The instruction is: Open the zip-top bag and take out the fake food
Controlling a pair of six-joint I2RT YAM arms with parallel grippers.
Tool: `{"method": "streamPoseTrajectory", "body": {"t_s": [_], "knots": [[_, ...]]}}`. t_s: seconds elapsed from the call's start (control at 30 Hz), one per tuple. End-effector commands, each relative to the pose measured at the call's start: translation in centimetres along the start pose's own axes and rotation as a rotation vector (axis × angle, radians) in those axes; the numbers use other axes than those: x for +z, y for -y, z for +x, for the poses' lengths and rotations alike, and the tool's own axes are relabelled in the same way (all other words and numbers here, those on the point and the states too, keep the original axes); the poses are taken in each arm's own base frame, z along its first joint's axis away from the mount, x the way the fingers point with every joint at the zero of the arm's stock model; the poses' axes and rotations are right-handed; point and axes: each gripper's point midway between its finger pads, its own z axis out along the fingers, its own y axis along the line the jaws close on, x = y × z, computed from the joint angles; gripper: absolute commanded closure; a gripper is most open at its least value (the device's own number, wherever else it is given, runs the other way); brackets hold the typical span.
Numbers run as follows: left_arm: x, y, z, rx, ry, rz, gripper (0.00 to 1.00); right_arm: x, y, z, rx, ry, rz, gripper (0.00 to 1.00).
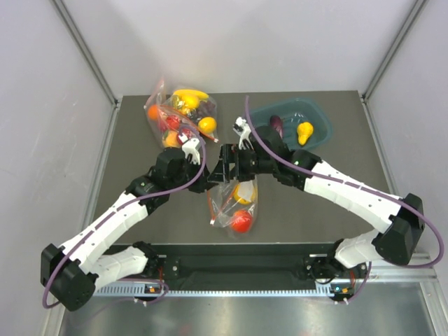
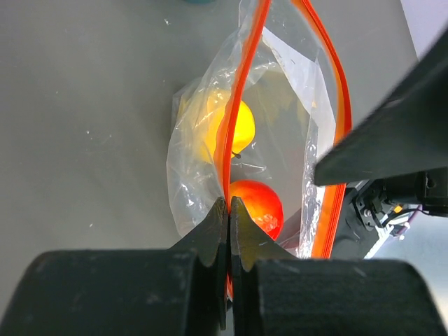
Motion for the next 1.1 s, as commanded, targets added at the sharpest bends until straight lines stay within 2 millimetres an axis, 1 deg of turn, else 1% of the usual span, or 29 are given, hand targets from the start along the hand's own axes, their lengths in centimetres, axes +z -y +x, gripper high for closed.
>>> {"method": "streamPoseTrajectory", "body": {"t_s": [0.0,0.03,0.1,0.17,0.2,0.23,0.3,0.33,0.4,0.43,0.53,0.57,0.7,0.83,1.0,1.07], "knots": [[-0.8,2.1,-2.7,0.023,0.095,0.068,1.0,-0.3,0.3,-0.8,0.048,0.093,0.014,0.17],[-1.0,2.3,-2.8,0.026,0.103,0.074,1.0,0.1,1.2,-0.3,0.063,0.088,0.036,0.17],[-1.0,2.3,-2.7,0.027,0.103,0.081,1.0,0.5,1.9,-0.1,0.074,0.094,0.05,0.17],[-1.2,2.4,-2.7,0.032,0.105,0.083,1.0,0.8,3.9,0.4,0.105,0.116,0.122,0.17],[-1.2,2.4,-2.7,0.033,0.103,0.086,1.0,0.8,3.9,0.5,0.106,0.115,0.123,0.17],[-1.3,2.4,-2.7,0.033,0.107,0.086,1.0,0.7,5.2,0.5,0.129,0.142,0.173,0.16],[-1.3,2.4,-2.6,0.035,0.108,0.083,1.0,0.5,6.3,1.0,0.143,0.148,0.212,0.16],[-1.4,2.4,-2.7,0.034,0.113,0.084,1.0,0.1,7.4,0.7,0.149,0.182,0.259,0.16],[-1.4,2.3,-2.5,0.031,0.112,0.082,1.0,-0.3,8.5,1.3,0.151,0.18,0.309,0.16],[-1.4,2.3,-2.5,0.031,0.113,0.084,1.0,-0.7,9.4,1.5,0.141,0.176,0.35,0.16],[-1.2,2.3,-2.3,0.029,0.11,0.09,1.0,-0.9,11.0,2.1,0.105,0.152,0.43,0.16],[-1.2,2.3,-2.3,0.026,0.11,0.092,1.0,-1.0,11.6,2.7,0.093,0.125,0.458,0.16],[-0.9,2.3,-2.2,0.03,0.104,0.097,1.0,-0.2,12.5,3.1,0.051,0.084,0.489,0.15],[-0.8,2.4,-2.1,0.039,0.099,0.102,1.0,1.1,12.8,2.6,-0.012,0.067,0.514,0.15],[-0.6,2.2,-1.8,0.033,0.093,0.099,1.0,2.3,12.0,1.2,-0.057,0.078,0.5,0.15],[-0.6,2.1,-1.8,0.032,0.092,0.101,1.0,2.9,11.1,0.6,-0.073,0.075,0.473,0.16]]}}
